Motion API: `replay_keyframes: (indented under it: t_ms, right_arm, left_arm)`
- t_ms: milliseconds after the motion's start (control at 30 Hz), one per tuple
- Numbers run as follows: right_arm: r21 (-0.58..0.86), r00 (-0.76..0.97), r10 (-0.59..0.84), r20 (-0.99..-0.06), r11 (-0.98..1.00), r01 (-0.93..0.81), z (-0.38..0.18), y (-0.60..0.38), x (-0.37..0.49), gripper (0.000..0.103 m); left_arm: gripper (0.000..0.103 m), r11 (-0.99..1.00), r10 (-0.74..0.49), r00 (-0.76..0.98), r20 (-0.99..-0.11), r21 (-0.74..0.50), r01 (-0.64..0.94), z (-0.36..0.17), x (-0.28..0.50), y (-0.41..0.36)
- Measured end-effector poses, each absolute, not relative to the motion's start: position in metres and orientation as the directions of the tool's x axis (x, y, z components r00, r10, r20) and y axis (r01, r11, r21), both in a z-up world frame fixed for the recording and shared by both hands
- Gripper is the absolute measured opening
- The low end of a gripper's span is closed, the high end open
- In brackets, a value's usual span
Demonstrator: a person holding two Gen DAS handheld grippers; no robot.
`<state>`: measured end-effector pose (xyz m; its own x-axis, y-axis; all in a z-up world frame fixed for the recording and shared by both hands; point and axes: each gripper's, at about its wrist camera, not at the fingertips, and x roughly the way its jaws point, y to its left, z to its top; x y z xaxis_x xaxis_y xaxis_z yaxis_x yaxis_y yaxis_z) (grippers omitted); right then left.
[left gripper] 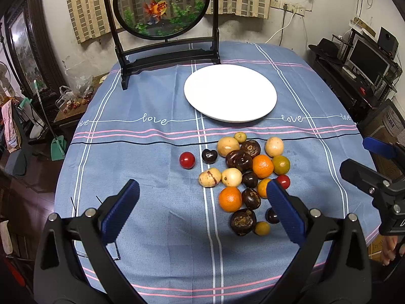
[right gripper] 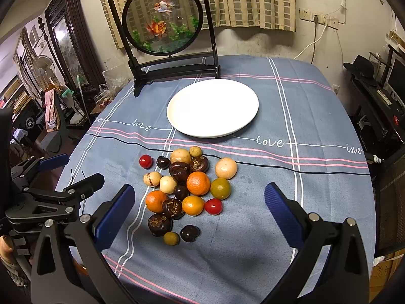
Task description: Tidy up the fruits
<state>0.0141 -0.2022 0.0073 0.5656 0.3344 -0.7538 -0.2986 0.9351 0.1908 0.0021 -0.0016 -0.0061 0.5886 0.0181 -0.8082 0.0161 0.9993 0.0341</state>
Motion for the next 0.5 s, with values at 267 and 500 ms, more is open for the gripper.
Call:
replay_keyframes:
  t_ms: [267,500]
  right_arm:
    - [0.191,0.563,0.331,-0.757,0.936,-0.294,0.0089,-0.2028,0.0148,0.102]
    - [0.191,0.563,0.331,-0.757,0.937,-0.294,0.0084,-0.2025,0.0145,0.102]
  left_arm:
    - [0.101,0.999,0.016,0.585,-0.811,0.033,0.018,-0.0074,0.0031,-0.0007]
    - [0.101,0.999,0.016,0.580,-0.814,0.030,0.015,-0.0099,0.0036,0.0001]
